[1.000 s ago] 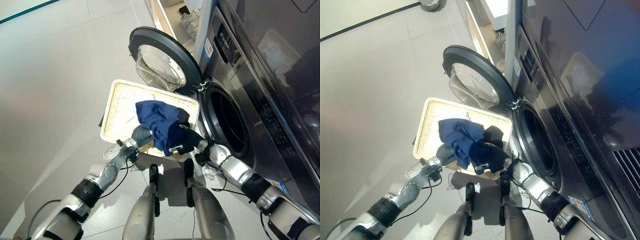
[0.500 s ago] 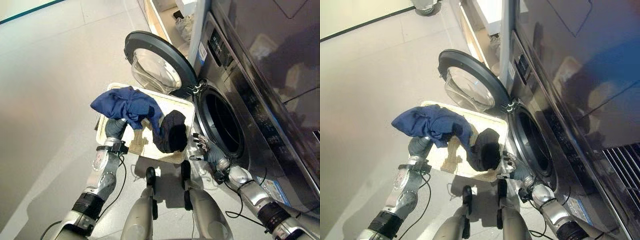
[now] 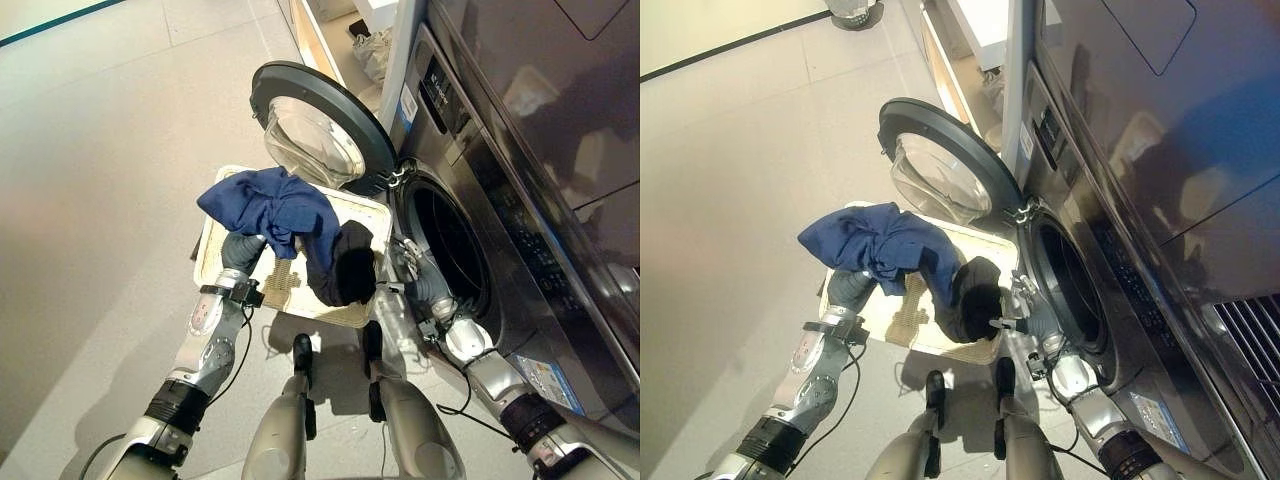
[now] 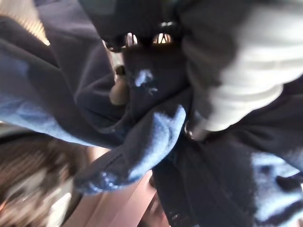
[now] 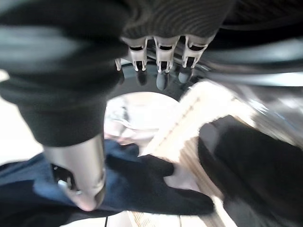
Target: Put the clothes into the washing machine.
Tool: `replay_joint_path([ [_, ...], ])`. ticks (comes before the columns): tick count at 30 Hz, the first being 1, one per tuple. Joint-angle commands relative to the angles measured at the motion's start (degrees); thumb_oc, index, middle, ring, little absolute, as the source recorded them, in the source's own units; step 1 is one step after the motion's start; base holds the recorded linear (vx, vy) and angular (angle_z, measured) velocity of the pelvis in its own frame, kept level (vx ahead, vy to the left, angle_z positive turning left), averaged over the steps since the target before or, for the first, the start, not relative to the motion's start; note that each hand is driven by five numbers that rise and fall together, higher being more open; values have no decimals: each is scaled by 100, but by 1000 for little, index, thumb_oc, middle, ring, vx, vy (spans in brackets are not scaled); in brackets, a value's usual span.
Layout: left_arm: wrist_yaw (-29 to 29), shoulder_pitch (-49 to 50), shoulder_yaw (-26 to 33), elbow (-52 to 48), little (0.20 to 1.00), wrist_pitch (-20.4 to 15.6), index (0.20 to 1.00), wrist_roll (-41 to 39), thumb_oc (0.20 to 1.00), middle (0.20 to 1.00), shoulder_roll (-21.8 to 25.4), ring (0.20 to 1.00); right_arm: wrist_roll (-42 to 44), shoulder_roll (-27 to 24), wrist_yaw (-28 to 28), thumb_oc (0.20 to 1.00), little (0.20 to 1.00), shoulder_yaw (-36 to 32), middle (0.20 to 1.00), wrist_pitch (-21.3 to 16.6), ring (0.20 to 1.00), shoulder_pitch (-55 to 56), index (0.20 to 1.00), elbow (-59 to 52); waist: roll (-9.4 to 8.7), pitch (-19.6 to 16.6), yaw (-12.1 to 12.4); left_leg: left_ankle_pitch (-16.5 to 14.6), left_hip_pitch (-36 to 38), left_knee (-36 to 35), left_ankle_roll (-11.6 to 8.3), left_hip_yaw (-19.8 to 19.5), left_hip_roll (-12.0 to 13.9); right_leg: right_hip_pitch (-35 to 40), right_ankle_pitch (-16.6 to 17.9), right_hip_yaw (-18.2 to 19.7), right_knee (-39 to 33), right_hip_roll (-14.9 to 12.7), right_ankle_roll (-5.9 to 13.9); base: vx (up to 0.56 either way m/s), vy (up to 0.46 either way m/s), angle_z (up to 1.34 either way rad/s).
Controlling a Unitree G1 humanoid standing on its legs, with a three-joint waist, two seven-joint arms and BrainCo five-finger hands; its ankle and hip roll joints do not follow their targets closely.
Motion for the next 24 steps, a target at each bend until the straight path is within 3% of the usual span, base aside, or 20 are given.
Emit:
replay_joint_path([
  [1, -750, -197, -79, -530, 200, 278, 200, -322, 200, 200, 14, 200, -644, -82, -269, 1000, 1000, 269, 1000, -378, 1000, -403, 1000, -415, -25, -302, -117, -496, -251, 579, 144, 181, -463, 96, -467, 141, 291, -267, 544, -1, 45, -2],
  [5, -1214, -410, -363, -533, 200, 720, 200, -588, 200, 200, 224, 200, -899, -242, -280, 1000, 1000, 547, 1000, -202, 1000, -900, 1000, -301, 32, -298, -100, -499, -233, 554, 138, 192, -488, 112, -452, 124, 260, -301, 550, 0, 0, 0],
  [10, -1485, -495, -471, -531, 200, 926, 200, -757, 200, 200, 336, 200, -918, -274, -117, 1000, 1000, 716, 1000, -47, 1000, -1092, 1000, -243, 55, -298, -90, -497, -236, 541, 139, 191, -501, 93, -452, 116, 266, -311, 552, 0, 0, 0],
  [12, -1959, -585, -629, -577, 200, 1252, 200, -1063, 200, 200, 451, 200, -901, -319, 53, 1000, 1000, 951, 1000, 114, 1000, -1273, 1000, -224, 61, -284, -84, -498, -259, 544, 141, 198, -507, 55, -445, 123, 281, -318, 557, 0, 0, 0],
  [15, -2181, -638, -735, -608, 200, 1386, 200, -1211, 200, 200, 473, 200, -915, -328, 156, 1000, 1000, 1088, 1000, 208, 1000, -1366, 1000, -224, 58, -267, -88, -506, -258, 539, 142, 204, -498, 35, -440, 125, 293, -322, 565, 0, 0, 0],
  [19, -2457, -768, -893, -628, 200, 1556, 200, -1389, 200, 200, 445, 200, -648, -320, 791, 1000, 1000, 1345, 1000, 482, 1000, -1560, 1000, -201, 42, -233, -84, -509, -268, 514, 153, 199, -511, 14, -430, 131, 283, -312, 565, 0, 0, 0],
  [21, -2622, -936, -1005, -646, 200, 1735, 200, -1474, 200, 200, 420, 200, -134, -310, 1675, 1000, 1000, 1691, 1000, 900, 1000, -1700, 1000, -299, -8, -192, -75, -492, -314, 508, 163, 190, -511, -59, -418, 141, 308, -286, 566, -30, -36, -2],
  [24, -2622, -1031, -1092, -679, 200, 1831, 200, -1487, 200, 200, 447, 200, 533, -343, 2258, 1000, 1000, 1882, 1000, 1196, 1000, -1737, 1000, -418, -49, -163, -64, -487, -347, 517, 168, 186, -516, -89, -402, 142, 308, -275, 570, -14, -38, 0],
])
